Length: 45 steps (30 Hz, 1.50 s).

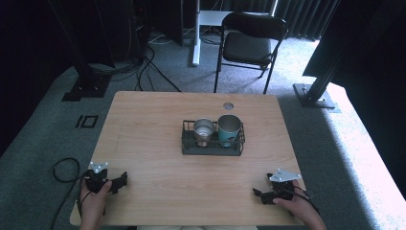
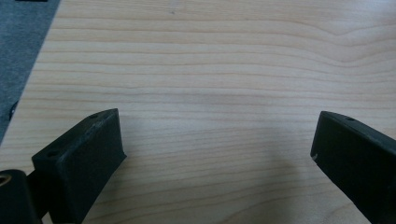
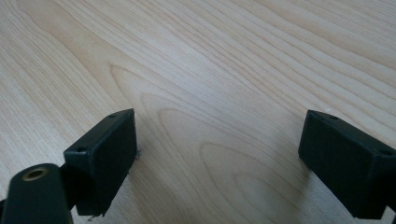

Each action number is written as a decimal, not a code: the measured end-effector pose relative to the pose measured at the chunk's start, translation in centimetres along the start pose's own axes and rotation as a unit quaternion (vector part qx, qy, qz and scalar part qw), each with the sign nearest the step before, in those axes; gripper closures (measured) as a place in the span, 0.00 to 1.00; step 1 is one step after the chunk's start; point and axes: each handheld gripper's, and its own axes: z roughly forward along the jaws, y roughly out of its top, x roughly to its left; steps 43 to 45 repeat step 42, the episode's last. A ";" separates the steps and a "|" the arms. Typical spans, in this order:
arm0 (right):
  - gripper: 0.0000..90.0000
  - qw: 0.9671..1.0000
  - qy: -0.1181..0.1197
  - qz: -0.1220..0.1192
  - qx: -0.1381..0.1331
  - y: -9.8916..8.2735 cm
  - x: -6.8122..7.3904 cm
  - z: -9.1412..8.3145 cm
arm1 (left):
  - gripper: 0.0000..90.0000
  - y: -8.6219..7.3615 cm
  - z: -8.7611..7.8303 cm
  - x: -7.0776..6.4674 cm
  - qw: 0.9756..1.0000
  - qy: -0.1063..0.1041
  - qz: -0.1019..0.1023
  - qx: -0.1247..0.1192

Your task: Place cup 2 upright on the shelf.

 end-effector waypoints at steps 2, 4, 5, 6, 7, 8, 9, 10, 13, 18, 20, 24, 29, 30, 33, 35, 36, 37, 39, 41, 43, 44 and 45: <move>0.12 1.000 0.000 0.000 0.000 0.0 0.0 0.0 | 0.03 -0.1 -0.1 -0.1 1.000 0.003 0.002 0.001; 0.12 1.000 0.000 0.000 0.000 0.0 0.0 0.0 | 0.03 -0.2 -0.1 -0.3 1.000 0.002 -0.003 -0.001; 0.12 1.000 0.000 0.000 0.000 0.0 0.0 0.0 | 0.03 -0.3 -0.1 -0.4 1.000 0.003 0.000 0.001; 0.12 1.000 0.000 0.000 0.000 0.0 0.0 0.0 | 0.03 -0.3 0.0 -0.5 1.000 0.004 0.002 0.003; 0.12 1.000 0.000 0.000 0.000 0.0 0.0 0.0 | 0.03 -0.4 0.1 -0.5 1.000 0.005 0.004 0.008; 0.12 1.000 0.000 0.000 0.000 0.0 0.0 0.0 | 0.03 -0.5 0.2 -0.5 1.000 0.005 0.005 0.010; 0.12 1.000 0.000 0.000 0.000 0.0 0.0 0.0 | 0.03 -0.5 0.2 -0.5 1.000 0.008 0.009 0.009; 0.12 1.000 0.000 0.000 0.000 0.0 0.0 0.0 | 0.03 -0.6 0.2 -0.5 1.000 0.011 0.010 0.008; 0.12 1.000 0.000 0.000 0.000 0.0 0.0 0.0 | 0.03 -0.6 0.4 -0.7 1.000 0.019 0.015 0.004; 0.12 1.000 0.000 0.000 0.000 0.0 0.0 0.0 | 0.03 -0.6 0.5 -0.9 1.000 0.022 0.013 0.003; 0.12 1.000 0.000 0.000 0.000 0.0 0.0 0.0 | 0.03 -0.6 0.5 -0.9 1.000 0.024 0.010 0.003; 0.12 1.000 0.000 0.000 0.000 0.0 0.0 0.0 | 0.03 -0.5 0.6 -0.9 0.999 0.034 0.001 0.004; 0.12 1.000 0.000 0.000 0.000 0.0 0.0 0.0 | 0.03 -0.3 0.8 -1.0 0.999 0.045 -0.013 0.002; 0.12 1.000 0.000 0.000 0.000 0.0 0.0 0.0 | 0.03 -0.2 0.8 -1.0 0.999 0.049 -0.016 0.002; 0.12 1.000 0.000 0.000 0.000 0.0 0.0 0.0 | 0.03 -0.1 1.0 -1.0 0.998 0.053 -0.022 0.002; 0.12 1.000 0.000 0.000 0.000 0.0 0.0 0.0 | 0.03 0.0 1.1 -1.0 0.998 0.055 -0.023 0.003; 0.12 1.000 0.000 0.000 0.000 0.0 0.0 0.0 | 0.03 0.0 1.1 -1.0 0.998 0.054 -0.022 0.002; 0.12 1.000 0.000 0.000 0.000 0.0 0.0 0.0 | 0.03 0.1 1.1 -1.0 0.998 0.053 -0.021 0.001; 0.12 1.000 0.000 0.000 0.000 0.0 0.0 0.0 | 0.03 0.1 1.2 -1.0 0.999 0.049 -0.017 0.002; 0.12 1.000 0.000 0.000 0.000 0.0 0.0 0.0 | 0.03 0.2 1.2 -1.0 0.999 0.041 -0.009 0.003; 0.12 1.000 0.000 0.000 0.000 0.0 0.0 0.0 | 0.03 0.2 1.2 -1.0 0.999 0.037 -0.004 0.004; 0.12 1.000 0.000 0.000 0.000 0.0 0.0 0.0 | 0.03 0.2 1.2 -1.0 0.999 0.037 -0.004 0.004; 0.12 1.000 0.000 0.000 0.000 0.0 0.0 0.0 | 0.03 0.2 1.2 -1.0 0.999 0.037 -0.004 0.004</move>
